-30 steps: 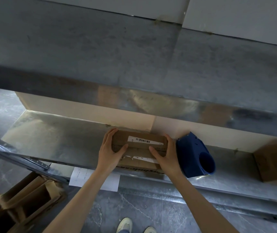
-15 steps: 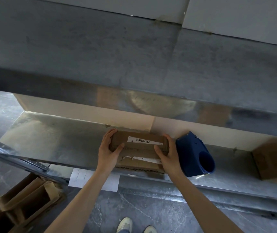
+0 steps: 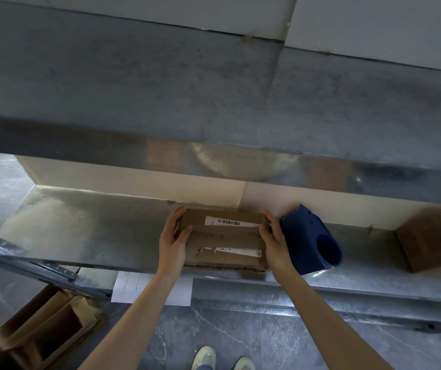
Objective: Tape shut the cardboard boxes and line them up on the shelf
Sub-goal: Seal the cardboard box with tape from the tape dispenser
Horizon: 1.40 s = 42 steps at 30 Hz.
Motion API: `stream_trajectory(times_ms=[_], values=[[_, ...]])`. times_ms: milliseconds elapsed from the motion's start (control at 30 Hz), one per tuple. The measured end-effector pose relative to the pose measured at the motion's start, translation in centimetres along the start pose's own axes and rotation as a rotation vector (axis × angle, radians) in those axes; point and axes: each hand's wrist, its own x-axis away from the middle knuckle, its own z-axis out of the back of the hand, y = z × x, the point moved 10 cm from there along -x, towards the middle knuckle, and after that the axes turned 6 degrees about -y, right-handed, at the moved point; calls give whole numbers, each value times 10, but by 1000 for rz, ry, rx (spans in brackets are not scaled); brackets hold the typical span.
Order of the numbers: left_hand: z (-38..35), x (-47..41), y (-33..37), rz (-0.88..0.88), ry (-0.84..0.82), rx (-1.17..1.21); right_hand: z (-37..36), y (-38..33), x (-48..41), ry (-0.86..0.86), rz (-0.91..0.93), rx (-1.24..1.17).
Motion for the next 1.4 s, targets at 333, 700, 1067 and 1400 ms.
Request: stream_trajectory(times_ms=[333, 700, 1067, 1400], values=[[6, 17, 0, -30, -110, -320, 6, 2, -7, 33, -48, 62], [36, 30, 7, -46, 75, -453, 12, -2, 16, -133, 7, 324], [-11, 68, 10, -12, 151, -397, -6, -9, 45, -220, 160, 633], [-40, 107, 7, 59, 151, -786, 29, -52, 60, -240, 372, 797]])
